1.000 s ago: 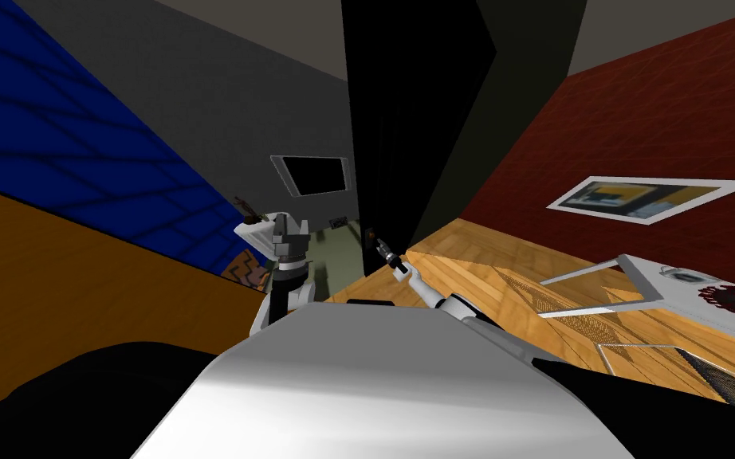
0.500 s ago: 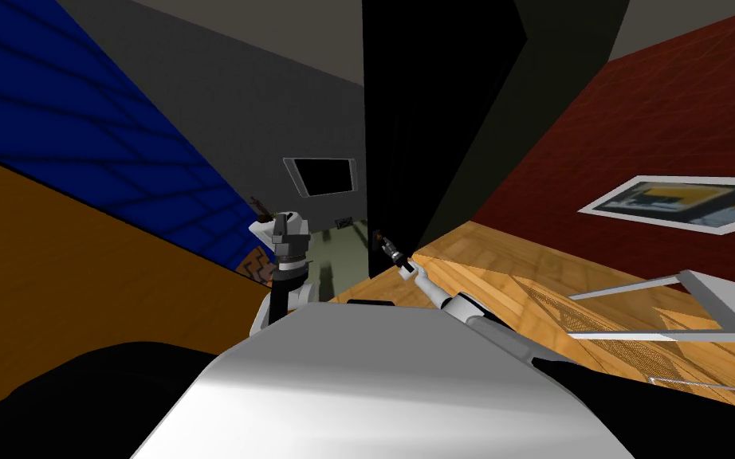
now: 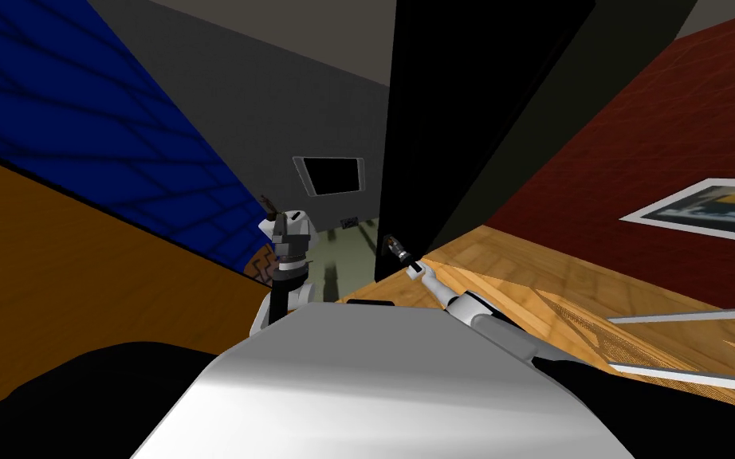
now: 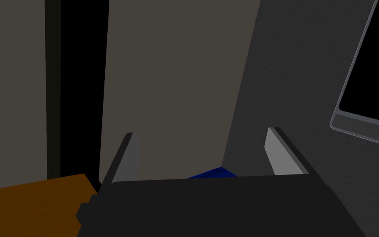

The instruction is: Pull the door open

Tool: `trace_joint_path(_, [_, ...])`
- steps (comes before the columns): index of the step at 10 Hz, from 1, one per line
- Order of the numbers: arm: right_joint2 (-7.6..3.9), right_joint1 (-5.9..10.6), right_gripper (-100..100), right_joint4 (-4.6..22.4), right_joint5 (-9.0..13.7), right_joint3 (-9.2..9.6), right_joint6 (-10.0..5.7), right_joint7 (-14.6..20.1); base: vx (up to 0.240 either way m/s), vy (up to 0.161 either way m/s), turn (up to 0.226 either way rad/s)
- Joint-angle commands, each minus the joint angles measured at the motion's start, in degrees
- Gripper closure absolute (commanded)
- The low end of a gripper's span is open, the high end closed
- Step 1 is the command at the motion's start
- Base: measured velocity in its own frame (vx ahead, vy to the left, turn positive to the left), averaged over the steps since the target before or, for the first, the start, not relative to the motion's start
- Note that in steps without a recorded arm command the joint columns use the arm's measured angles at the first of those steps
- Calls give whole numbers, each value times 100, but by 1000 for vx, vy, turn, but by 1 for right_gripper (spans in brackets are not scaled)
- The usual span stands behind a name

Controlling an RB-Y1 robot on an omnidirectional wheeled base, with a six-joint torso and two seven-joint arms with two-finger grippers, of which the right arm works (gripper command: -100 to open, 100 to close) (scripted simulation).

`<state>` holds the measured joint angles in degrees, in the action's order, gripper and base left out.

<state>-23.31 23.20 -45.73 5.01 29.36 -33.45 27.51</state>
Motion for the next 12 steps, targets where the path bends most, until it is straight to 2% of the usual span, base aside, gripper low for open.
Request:
trace_joint_path(1, [0,0,-100,0,0,0,0,0,58,52,11])
trace_joint_path(2, [0,0,100,0,0,0,0,0,-7,-5,-12])
trace_joint_path(7, [0,0,100,0,0,0,0,0,-11,-10,3])
trace_joint_path(8, [-173,-27,100,-4,3,160,-195,142,-81,-86,115])
trace_joint_path(10, [-307,-44,100,-9,9,273,-344,253,-144,-159,109])
trace_joint_path(11, [-457,-62,100,-16,15,399,-512,377,-150,-122,84])
trace_joint_path(12, [-533,-72,100,-19,19,463,-597,441,-145,-115,67])
